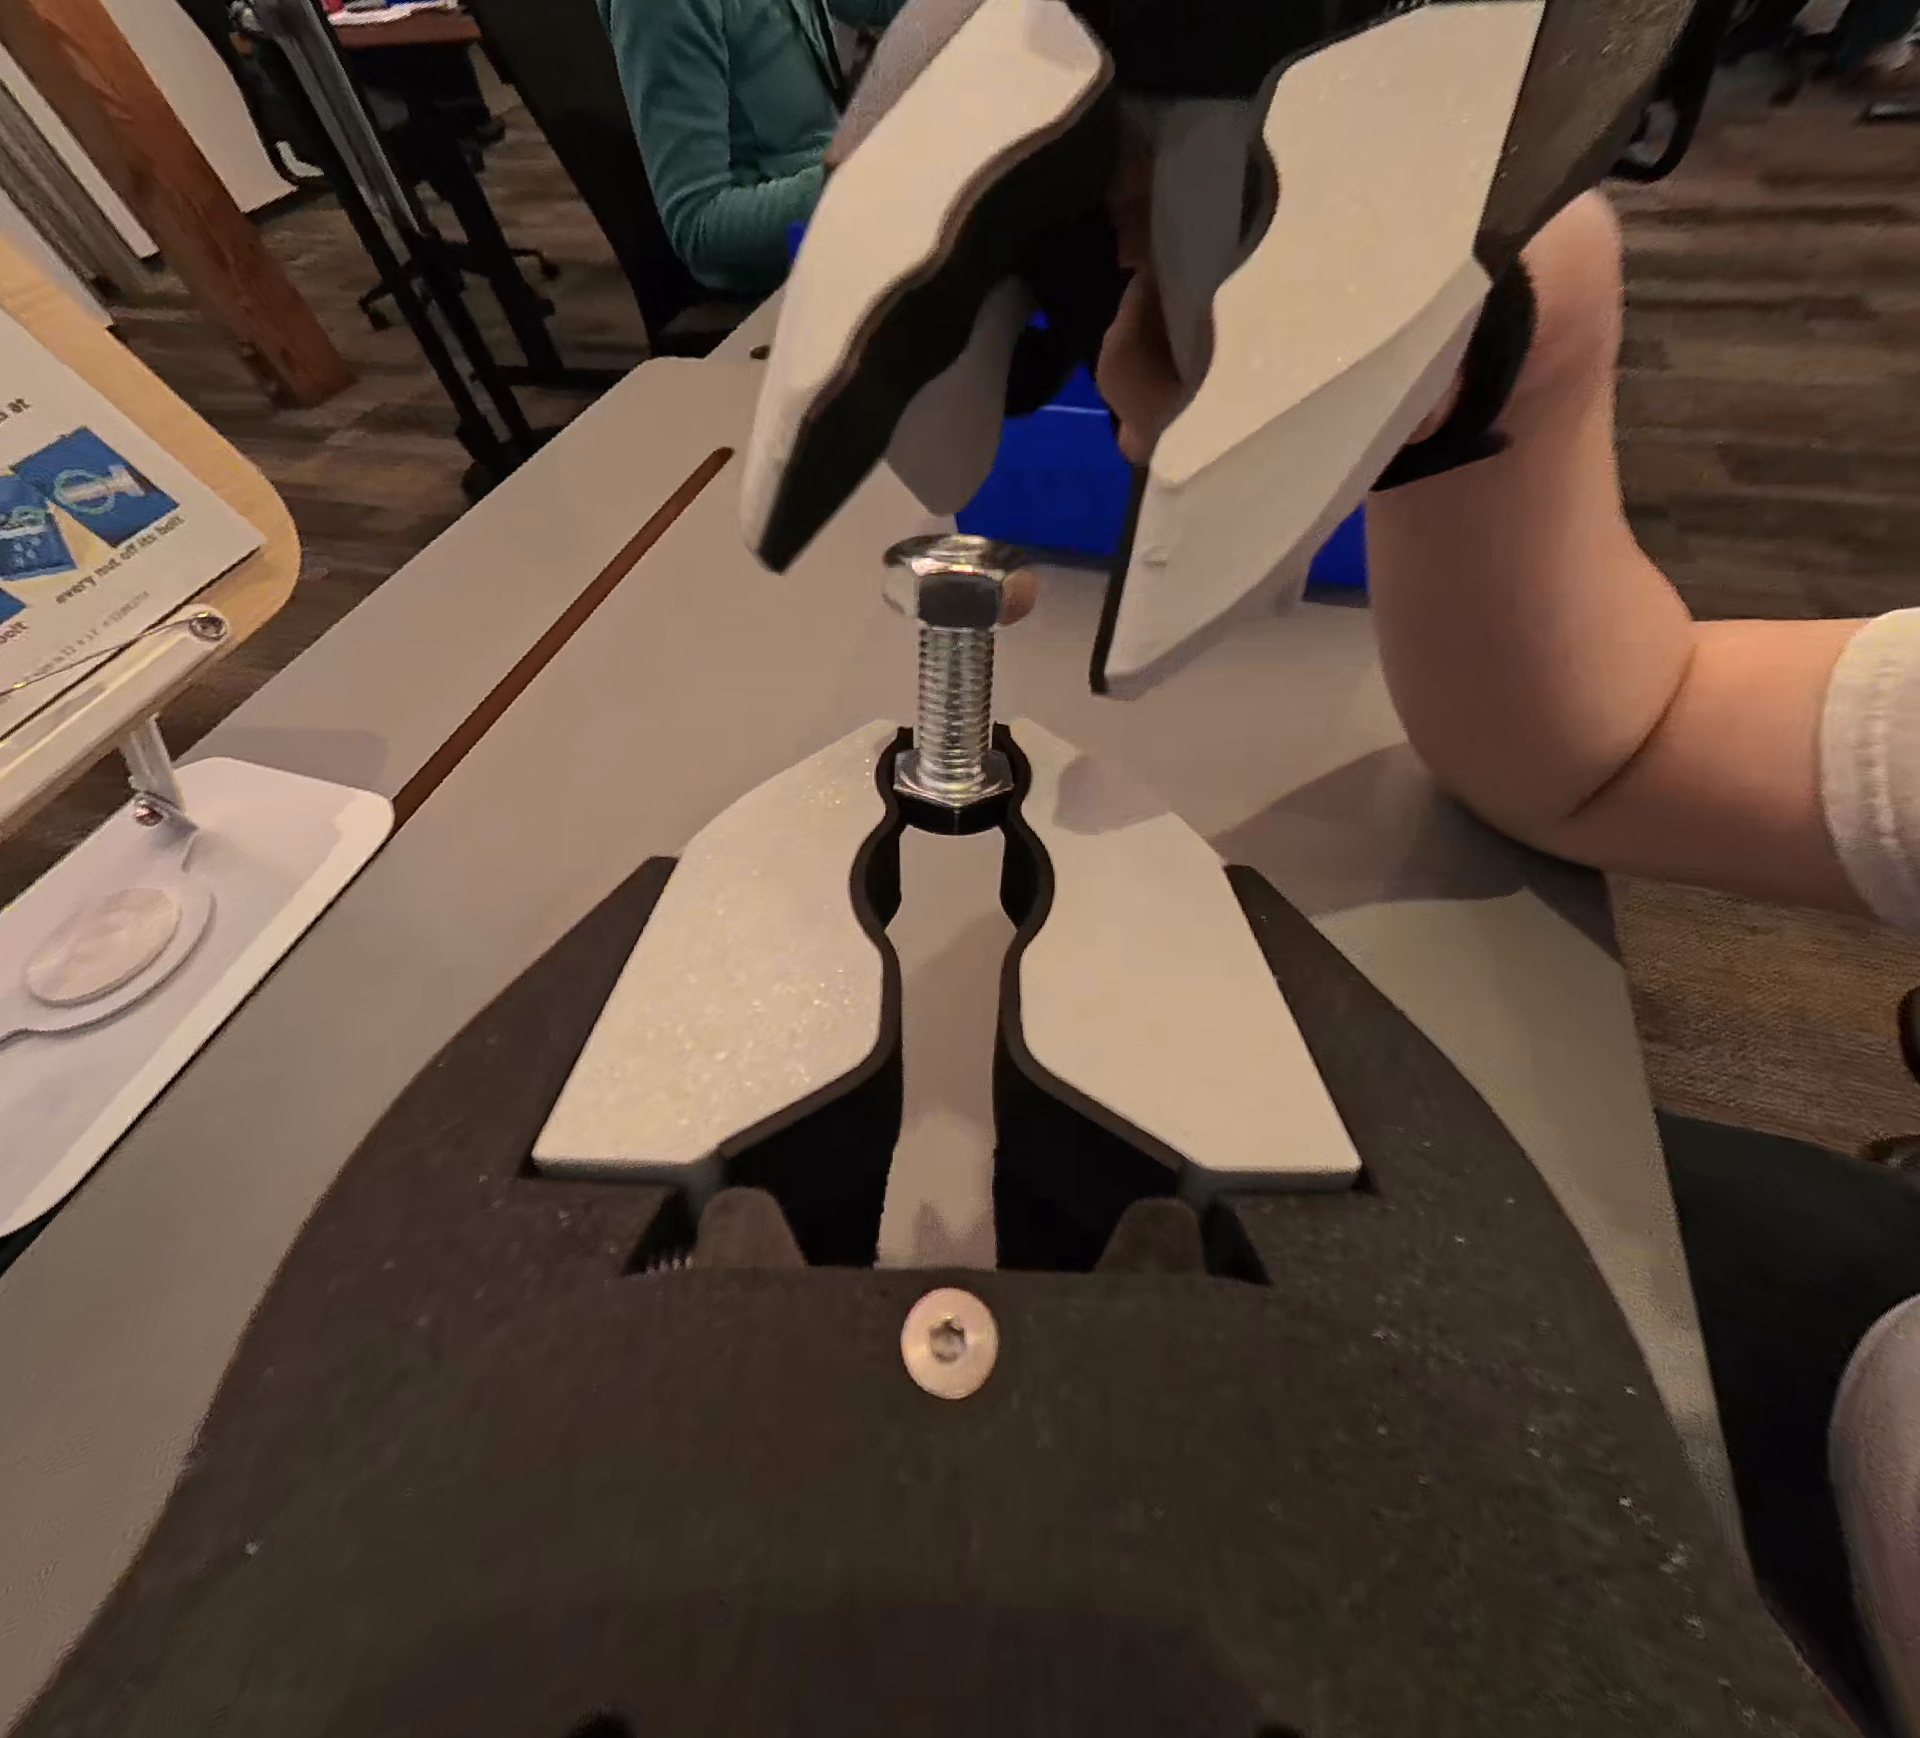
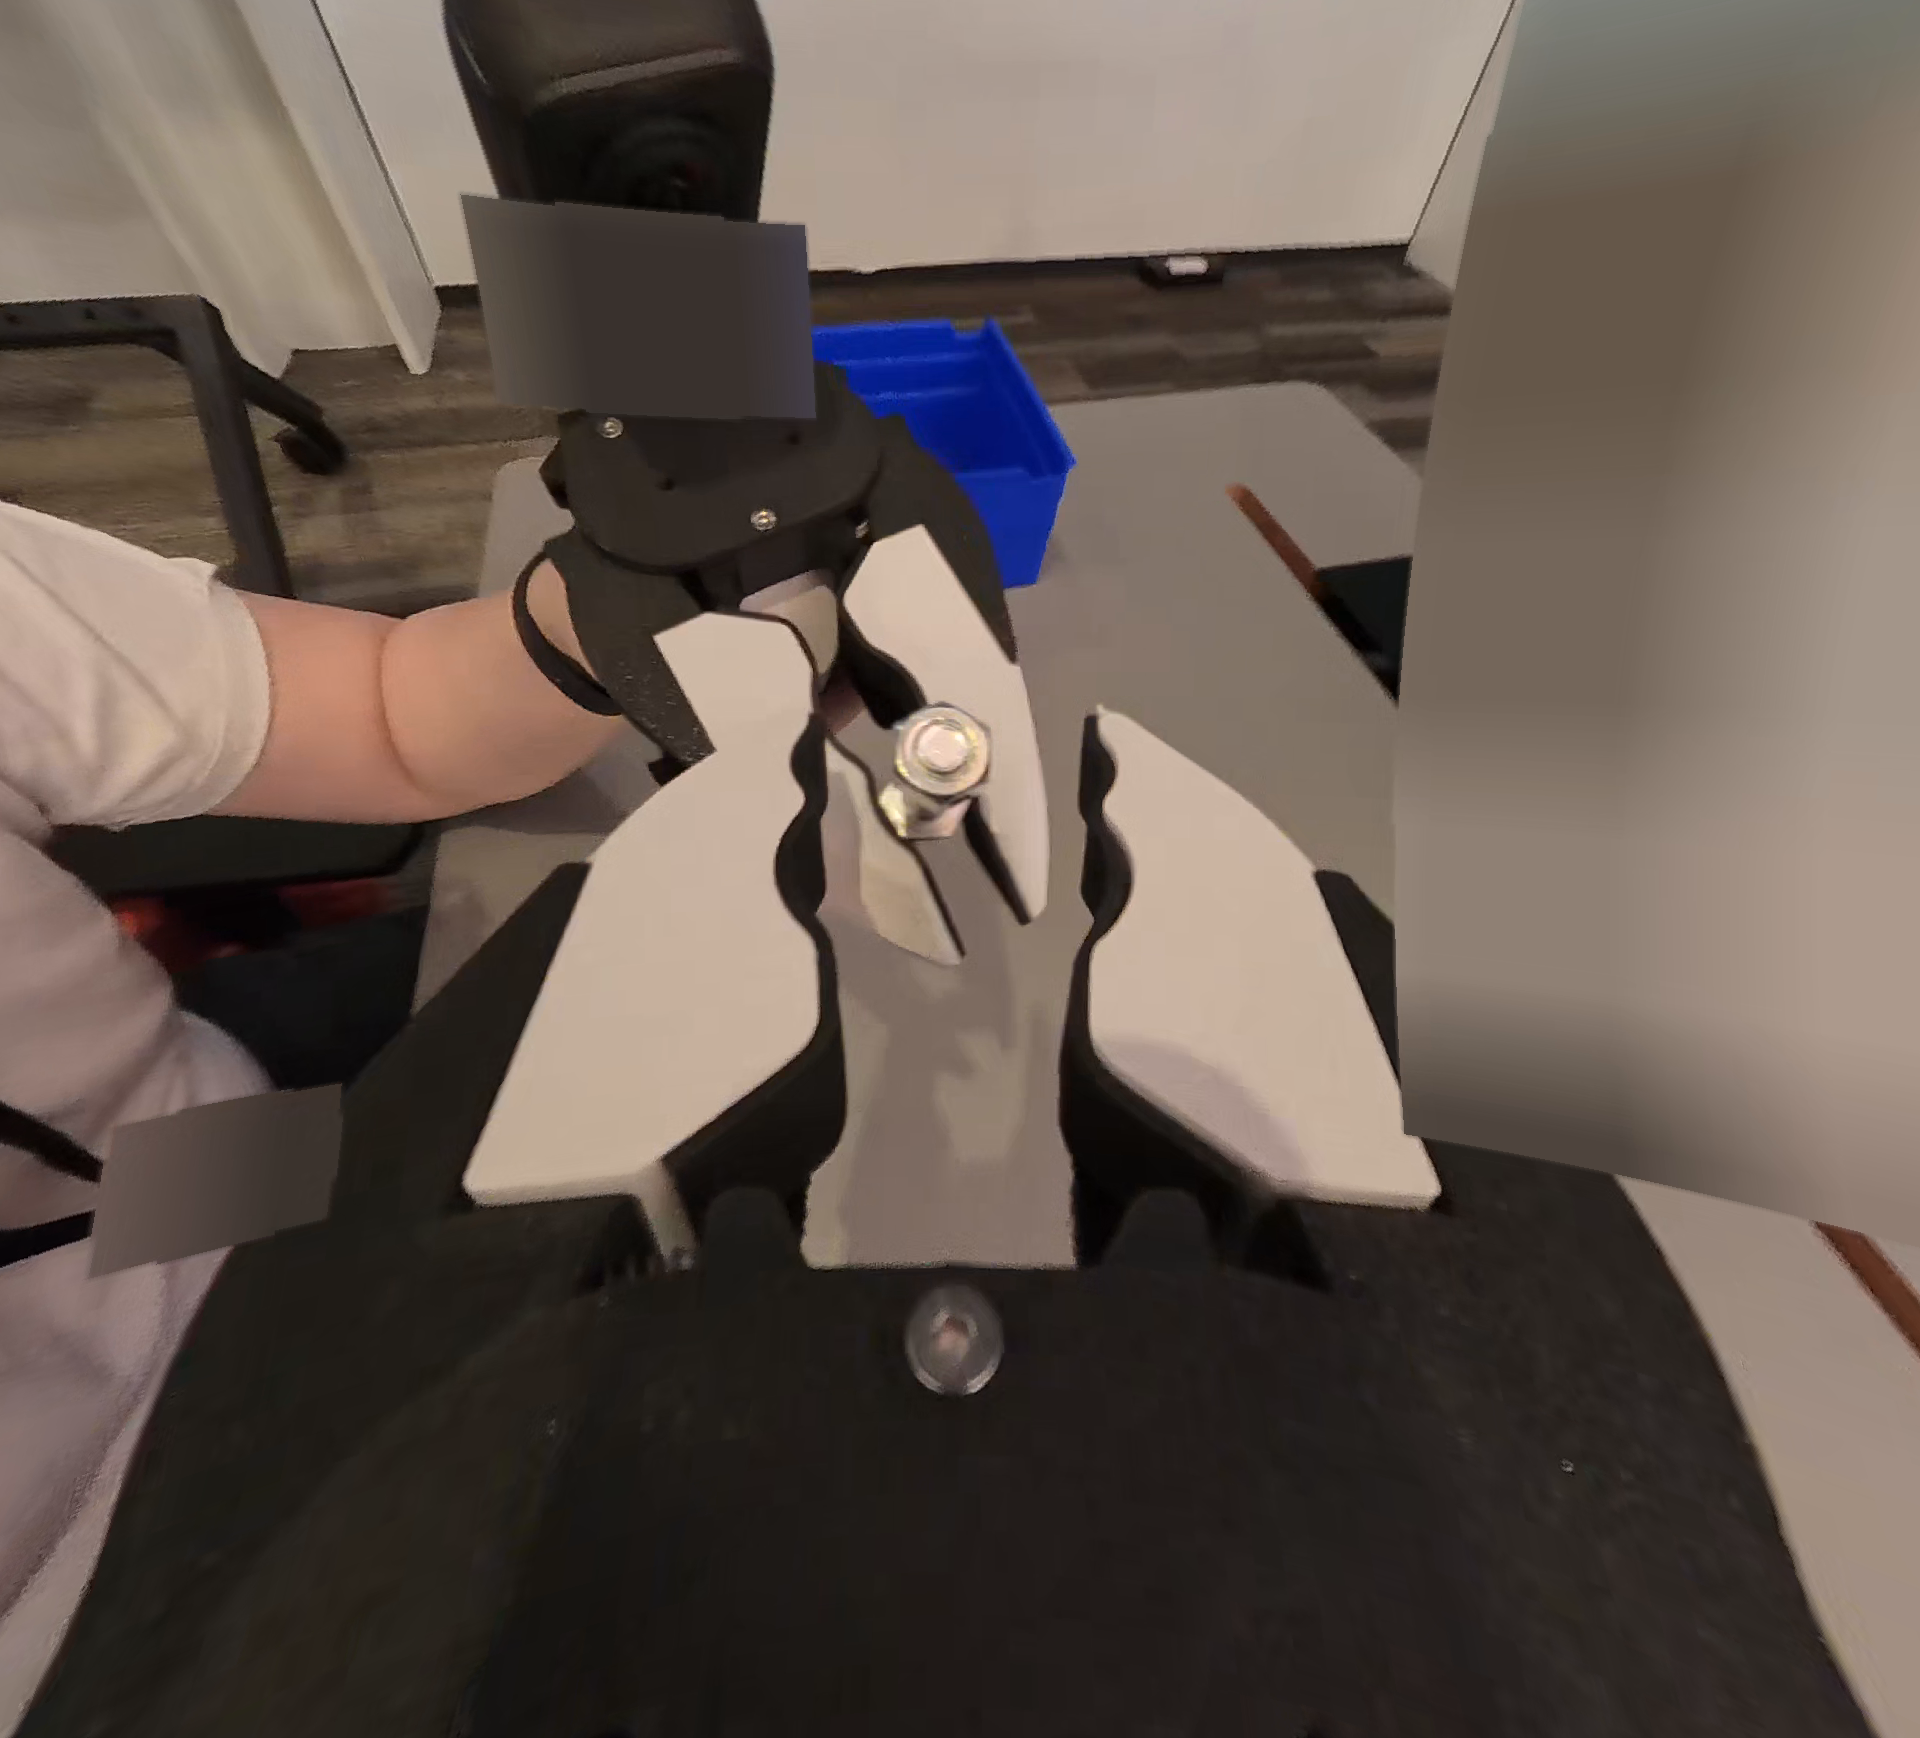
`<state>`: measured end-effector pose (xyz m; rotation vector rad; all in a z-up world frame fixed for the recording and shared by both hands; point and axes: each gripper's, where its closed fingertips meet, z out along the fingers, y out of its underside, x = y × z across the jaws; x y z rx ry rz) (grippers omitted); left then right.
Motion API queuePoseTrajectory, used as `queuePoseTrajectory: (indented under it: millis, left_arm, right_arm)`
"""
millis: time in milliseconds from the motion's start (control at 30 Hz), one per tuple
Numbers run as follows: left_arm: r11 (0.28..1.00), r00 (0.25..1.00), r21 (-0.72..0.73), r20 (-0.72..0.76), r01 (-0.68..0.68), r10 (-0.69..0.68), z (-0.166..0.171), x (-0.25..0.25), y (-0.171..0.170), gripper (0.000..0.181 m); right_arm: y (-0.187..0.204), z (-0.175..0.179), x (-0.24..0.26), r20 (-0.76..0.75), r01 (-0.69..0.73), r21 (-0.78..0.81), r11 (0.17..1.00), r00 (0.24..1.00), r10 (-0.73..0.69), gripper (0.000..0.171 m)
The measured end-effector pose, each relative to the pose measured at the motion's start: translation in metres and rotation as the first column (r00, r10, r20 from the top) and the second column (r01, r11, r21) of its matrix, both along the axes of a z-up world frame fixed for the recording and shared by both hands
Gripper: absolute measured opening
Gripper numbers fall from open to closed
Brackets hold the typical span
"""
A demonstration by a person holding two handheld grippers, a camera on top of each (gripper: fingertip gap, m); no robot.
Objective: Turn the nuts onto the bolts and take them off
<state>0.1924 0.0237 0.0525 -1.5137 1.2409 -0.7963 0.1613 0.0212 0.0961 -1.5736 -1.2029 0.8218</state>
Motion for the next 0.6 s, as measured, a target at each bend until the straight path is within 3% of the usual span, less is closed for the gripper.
queuePoseTrajectory:
  millis: [100,200,333,467,600]
  left_arm:
    - [1.000,1.000,0.013,-0.024,-0.016,0.016,-0.004,0.000,0.003,0.014]
    - [0.999,0.999,0.023,-0.042,-0.024,0.025,-0.006,-0.001,0.005,0.015]
    - [0.999,0.998,-0.010,-0.052,0.033,-0.033,-0.007,-0.002,-0.004,0.014]
    - [0.975,0.979,-0.121,-0.061,0.186,-0.194,-0.011,-0.002,-0.027,0.014]
    - [0.877,0.908,-0.282,-0.044,0.388,-0.416,-0.021,0.000,-0.064,0.015]
  right_arm:
    - [0.007,-0.010,0.001,0.044,0.050,-0.034,0.998,0.998,-0.049,0.040]
    - [0.003,-0.010,-0.002,0.043,0.007,-0.037,0.999,0.999,-0.005,0.019]
    - [-0.004,-0.010,-0.003,0.060,-0.047,-0.009,0.999,0.997,0.047,0.018]
    - [-0.021,-0.015,-0.002,0.104,-0.223,0.048,0.974,0.971,0.217,0.018]
    - [-0.050,-0.024,0.002,0.170,-0.478,0.185,0.859,0.876,0.451,0.018]
